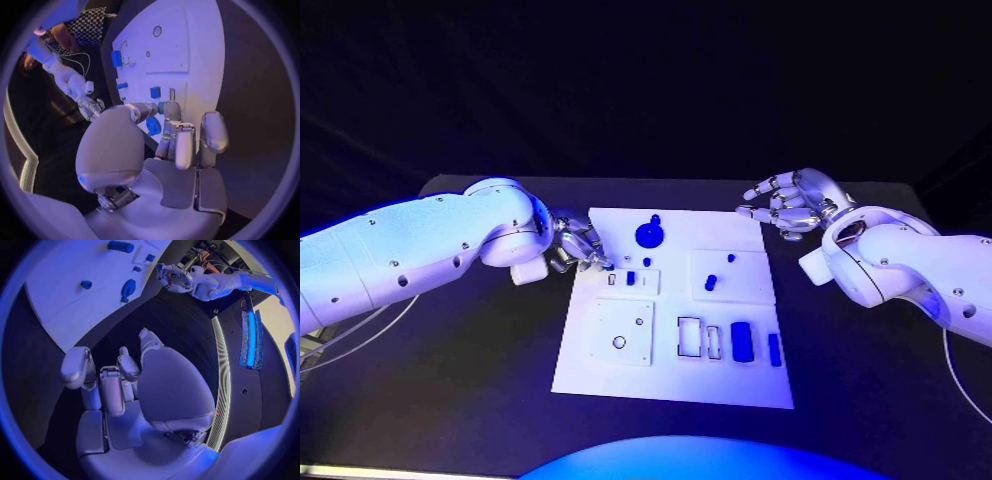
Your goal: Assemble the parts on the task board
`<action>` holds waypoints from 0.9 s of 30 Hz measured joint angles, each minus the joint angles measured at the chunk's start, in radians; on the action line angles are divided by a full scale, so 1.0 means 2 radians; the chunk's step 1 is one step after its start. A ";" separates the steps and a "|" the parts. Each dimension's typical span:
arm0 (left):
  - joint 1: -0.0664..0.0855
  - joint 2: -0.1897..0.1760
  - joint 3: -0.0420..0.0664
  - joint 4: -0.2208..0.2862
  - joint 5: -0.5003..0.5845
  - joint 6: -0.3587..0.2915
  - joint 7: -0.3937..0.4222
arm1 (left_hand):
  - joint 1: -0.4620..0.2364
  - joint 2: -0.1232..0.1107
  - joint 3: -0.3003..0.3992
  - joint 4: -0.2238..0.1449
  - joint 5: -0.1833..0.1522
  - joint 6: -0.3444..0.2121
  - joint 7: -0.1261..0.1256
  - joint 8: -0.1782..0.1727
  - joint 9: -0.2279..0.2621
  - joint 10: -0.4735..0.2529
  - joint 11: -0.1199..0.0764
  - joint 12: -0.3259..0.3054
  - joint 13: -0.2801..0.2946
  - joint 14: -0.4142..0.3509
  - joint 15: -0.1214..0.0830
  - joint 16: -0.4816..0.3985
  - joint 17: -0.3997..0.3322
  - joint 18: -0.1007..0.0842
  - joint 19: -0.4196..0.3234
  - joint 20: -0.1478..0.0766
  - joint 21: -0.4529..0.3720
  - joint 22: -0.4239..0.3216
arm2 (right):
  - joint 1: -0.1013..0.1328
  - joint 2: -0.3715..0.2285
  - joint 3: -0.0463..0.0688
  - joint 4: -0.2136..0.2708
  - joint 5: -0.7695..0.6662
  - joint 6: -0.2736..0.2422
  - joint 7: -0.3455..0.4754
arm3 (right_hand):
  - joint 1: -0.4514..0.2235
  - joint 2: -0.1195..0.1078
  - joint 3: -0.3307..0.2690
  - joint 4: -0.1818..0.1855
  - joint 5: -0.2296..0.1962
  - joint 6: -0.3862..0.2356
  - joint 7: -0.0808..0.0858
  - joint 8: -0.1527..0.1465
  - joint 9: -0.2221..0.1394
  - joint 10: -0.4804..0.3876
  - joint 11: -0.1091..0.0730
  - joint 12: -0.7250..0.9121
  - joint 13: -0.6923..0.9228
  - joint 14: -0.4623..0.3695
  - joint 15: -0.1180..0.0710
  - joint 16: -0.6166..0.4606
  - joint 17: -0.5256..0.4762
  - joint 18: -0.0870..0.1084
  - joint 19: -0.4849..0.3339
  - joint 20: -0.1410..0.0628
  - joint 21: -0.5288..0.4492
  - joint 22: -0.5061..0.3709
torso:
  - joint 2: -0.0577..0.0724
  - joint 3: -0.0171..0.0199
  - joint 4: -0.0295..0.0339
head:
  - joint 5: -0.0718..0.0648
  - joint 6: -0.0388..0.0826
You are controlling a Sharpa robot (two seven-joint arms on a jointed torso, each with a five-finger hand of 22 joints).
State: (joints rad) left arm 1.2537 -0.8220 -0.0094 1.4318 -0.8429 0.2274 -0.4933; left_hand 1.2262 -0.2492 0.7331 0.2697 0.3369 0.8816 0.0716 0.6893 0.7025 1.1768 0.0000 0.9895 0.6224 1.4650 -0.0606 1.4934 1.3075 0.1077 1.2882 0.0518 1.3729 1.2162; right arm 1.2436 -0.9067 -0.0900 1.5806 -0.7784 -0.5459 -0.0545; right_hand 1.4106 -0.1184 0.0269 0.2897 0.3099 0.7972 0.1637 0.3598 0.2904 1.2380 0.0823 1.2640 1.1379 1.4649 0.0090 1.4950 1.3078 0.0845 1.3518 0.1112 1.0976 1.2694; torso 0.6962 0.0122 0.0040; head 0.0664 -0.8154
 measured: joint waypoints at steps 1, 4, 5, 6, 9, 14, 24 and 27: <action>0.003 0.003 0.000 -0.005 0.004 0.008 0.000 | 0.000 0.000 -0.001 -0.001 0.002 0.001 0.001 0.000 0.000 0.000 0.000 0.000 0.001 0.000 0.000 0.000 0.000 0.000 0.000 0.000 0.000 0.001 | 0.000 0.000 0.000 0.000 0.000 0.000 0.000 | 0.000 0.000 0.000 0.000 0.000 0.000 0.000 0.000 0.000 0.000 0.000 0.000 0.000 0.000 0.000 0.000 0.000 0.000 0.000 0.000 0.000 0.000 | 0.000 0.0000 0.0000 | 0.000 0.000; 0.011 0.014 0.000 -0.022 0.015 0.034 -0.001 | -0.005 0.004 -0.004 -0.004 0.010 0.004 0.000 0.000 0.000 0.000 0.000 0.000 0.005 0.000 0.000 0.000 0.000 0.000 0.000 0.000 0.002 0.003 | 0.000 0.000 0.000 0.000 0.000 0.000 0.000 | 0.000 0.000 0.000 0.000 0.000 0.000 0.000 0.000 0.000 0.000 0.000 0.000 0.000 0.000 0.000 0.000 0.000 0.000 0.000 0.000 0.000 0.000 | 0.000 0.0000 0.0000 | 0.001 0.000; 0.013 0.018 0.000 -0.027 0.017 0.043 -0.001 | -0.008 0.005 -0.004 -0.004 0.014 0.005 -0.001 0.000 0.000 0.002 0.000 0.002 0.007 0.000 0.000 0.002 0.000 0.000 0.000 0.000 0.003 0.004 | 0.000 0.000 0.000 -0.001 0.000 0.000 0.000 | 0.000 0.000 0.000 0.000 0.000 0.000 0.000 0.000 0.000 0.000 0.000 0.000 0.000 0.000 0.000 0.000 0.000 0.000 0.000 0.000 0.000 0.000 | 0.000 0.0000 0.0000 | 0.001 0.000; 0.015 0.021 0.000 -0.030 0.017 0.049 -0.001 | -0.008 0.005 -0.005 -0.005 0.016 0.005 -0.002 0.000 0.000 0.002 -0.001 0.002 0.007 0.000 0.000 0.002 0.000 0.000 0.000 0.000 0.003 0.005 | 0.000 0.000 0.000 -0.001 0.000 0.000 0.000 | 0.000 0.000 0.000 0.000 0.000 0.000 0.000 0.000 0.000 0.000 0.000 0.000 0.000 0.000 0.000 0.000 0.000 0.000 0.000 0.000 0.000 0.000 | 0.000 0.0000 0.0000 | 0.001 0.000; 0.018 0.031 -0.001 -0.038 0.014 0.067 -0.002 | -0.018 0.007 -0.008 -0.008 0.024 0.007 0.000 -0.001 0.003 0.002 -0.001 0.003 0.009 0.000 0.000 0.002 0.000 0.000 0.000 0.000 0.004 0.006 | 0.000 0.001 0.000 -0.001 0.000 0.000 0.000 | 0.000 0.000 0.000 0.000 0.000 0.000 0.000 0.000 0.000 0.000 0.000 0.000 0.000 0.000 0.000 0.000 0.000 0.000 0.000 0.000 0.000 0.000 | 0.000 0.0000 0.0000 | 0.001 -0.001; 0.022 0.042 -0.005 -0.043 -0.012 0.084 -0.003 | -0.043 0.007 0.008 -0.036 0.049 0.012 -0.005 -0.004 0.007 0.007 -0.005 0.012 0.019 0.002 -0.002 0.008 0.000 -0.008 0.002 -0.002 0.008 0.010 | 0.000 0.001 0.000 -0.001 0.000 0.000 0.000 | 0.000 0.000 0.000 0.000 0.000 0.000 0.000 0.000 0.000 0.000 0.000 0.000 0.000 0.000 0.000 0.000 0.000 0.000 0.000 0.000 0.000 0.000 | 0.000 0.0003 0.0003 | 0.002 -0.002; 0.023 0.056 -0.011 -0.048 -0.069 0.098 -0.004 | -0.050 0.011 0.004 -0.040 0.062 0.016 -0.006 -0.004 0.009 0.011 -0.007 0.018 0.028 0.000 -0.004 0.010 0.000 -0.008 0.004 -0.004 0.012 0.016 | 0.000 0.003 0.000 -0.002 0.000 0.000 0.000 | 0.000 0.000 0.000 0.000 0.002 0.000 0.000 0.000 0.000 0.000 0.000 0.000 0.000 0.000 0.000 0.000 0.000 0.000 0.000 0.000 -0.002 0.000 | -0.001 0.0000 0.0008 | 0.005 -0.003; 0.024 0.059 -0.012 -0.048 -0.085 0.098 -0.005 | -0.055 0.010 0.002 -0.041 0.064 0.018 -0.007 -0.005 0.009 0.014 -0.008 0.021 0.031 0.000 -0.004 0.012 0.000 -0.008 0.005 -0.005 0.014 0.018 | 0.000 0.003 0.000 -0.003 0.000 0.000 0.000 | 0.000 0.000 0.000 0.000 0.002 0.000 0.000 0.000 0.000 0.000 0.000 0.000 0.000 0.000 0.000 0.000 0.000 0.000 0.000 0.000 -0.002 0.000 | -0.001 0.0000 0.0003 | 0.006 -0.003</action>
State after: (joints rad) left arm 1.3013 -0.7044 -0.0342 1.3365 -1.0135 0.4242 -0.5024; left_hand 1.1168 -0.2296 0.7379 0.1874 0.4652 0.9173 0.0568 0.6803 0.7212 1.2040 -0.0168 1.0312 0.6851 1.4649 -0.0677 1.5182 1.3074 0.0914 1.2990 0.0410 1.4009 1.2531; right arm 1.2435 -0.9012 -0.0902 1.5751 -0.7784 -0.5460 -0.0547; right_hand 1.4107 -0.1184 0.0269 0.2897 0.3138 0.7972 0.1637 0.3598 0.2905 1.2380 0.0823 1.2640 1.1377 1.4649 0.0090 1.4950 1.3079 0.0845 1.3518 0.1112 1.0938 1.2694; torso 0.6952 0.0121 0.0047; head 0.0779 -0.8212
